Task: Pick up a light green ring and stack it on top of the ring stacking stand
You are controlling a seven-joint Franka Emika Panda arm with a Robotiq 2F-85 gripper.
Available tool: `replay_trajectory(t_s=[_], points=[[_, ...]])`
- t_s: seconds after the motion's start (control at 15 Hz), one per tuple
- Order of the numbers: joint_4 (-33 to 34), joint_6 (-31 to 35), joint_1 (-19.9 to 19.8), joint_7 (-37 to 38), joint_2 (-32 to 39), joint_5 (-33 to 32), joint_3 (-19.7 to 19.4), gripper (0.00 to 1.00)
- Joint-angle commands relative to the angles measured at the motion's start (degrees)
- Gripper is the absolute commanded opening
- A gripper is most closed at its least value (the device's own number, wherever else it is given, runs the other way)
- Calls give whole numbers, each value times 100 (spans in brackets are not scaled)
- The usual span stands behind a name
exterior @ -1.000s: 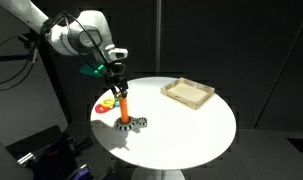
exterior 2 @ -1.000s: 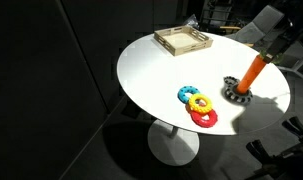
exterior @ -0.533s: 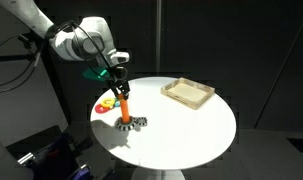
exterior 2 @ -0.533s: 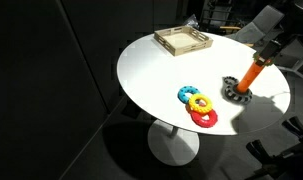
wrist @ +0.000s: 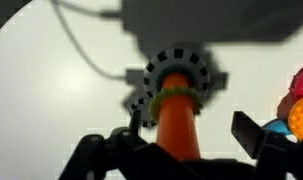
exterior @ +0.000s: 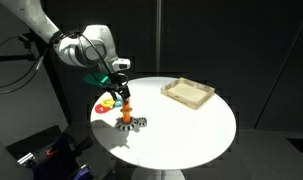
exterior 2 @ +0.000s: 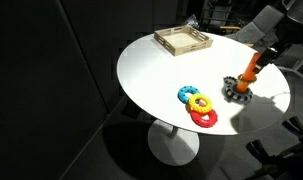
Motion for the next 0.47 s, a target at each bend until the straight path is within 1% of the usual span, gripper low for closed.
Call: replay_trajectory(t_s=[0.0, 0.2, 0.27, 0.33, 0.4], points=[[-8, -38, 91, -548, 8, 599, -47, 100], [-10, -110, 172, -1010, -37, 1250, -38, 100], [-14, -140, 216, -1259, -55, 1557, -37, 100], [1, -28, 159, -874, 41, 1181, -22, 100], [1, -35, 189, -1030, 41, 1362, -20, 100]])
